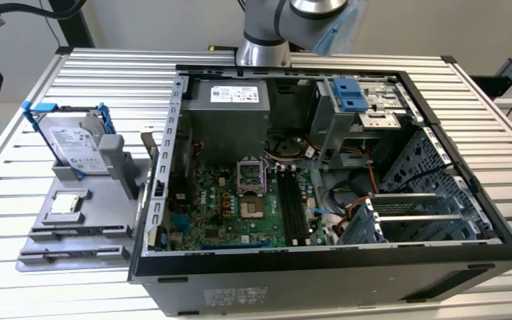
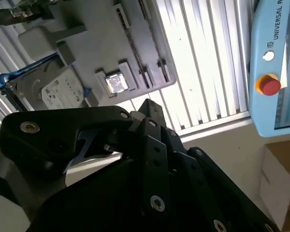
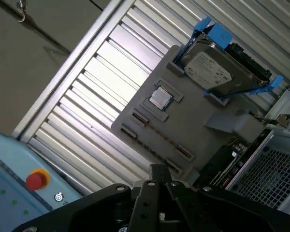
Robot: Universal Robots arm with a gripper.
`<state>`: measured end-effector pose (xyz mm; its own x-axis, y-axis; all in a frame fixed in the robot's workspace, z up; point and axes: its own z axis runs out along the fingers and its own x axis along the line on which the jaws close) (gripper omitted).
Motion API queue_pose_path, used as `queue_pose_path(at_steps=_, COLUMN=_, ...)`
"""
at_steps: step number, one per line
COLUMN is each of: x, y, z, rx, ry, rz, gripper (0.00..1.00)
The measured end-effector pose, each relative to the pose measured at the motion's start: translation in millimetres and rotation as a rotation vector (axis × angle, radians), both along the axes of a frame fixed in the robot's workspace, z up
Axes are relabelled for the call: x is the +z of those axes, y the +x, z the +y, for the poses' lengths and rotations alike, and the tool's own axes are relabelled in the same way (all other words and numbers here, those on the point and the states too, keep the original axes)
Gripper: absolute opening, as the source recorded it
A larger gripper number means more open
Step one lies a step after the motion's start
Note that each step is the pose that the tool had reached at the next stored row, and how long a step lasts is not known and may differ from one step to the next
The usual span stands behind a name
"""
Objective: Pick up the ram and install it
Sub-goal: 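Pick up the ram and move it above insertion slot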
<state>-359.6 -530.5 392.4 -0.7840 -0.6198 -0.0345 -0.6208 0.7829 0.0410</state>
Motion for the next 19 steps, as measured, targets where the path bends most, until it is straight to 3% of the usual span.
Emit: queue_pose_path(at_steps=19, x=0.6, y=-1.6, z=0.0, rx=0.259, ry=0.0, rz=-0.0048, gripper=0.0)
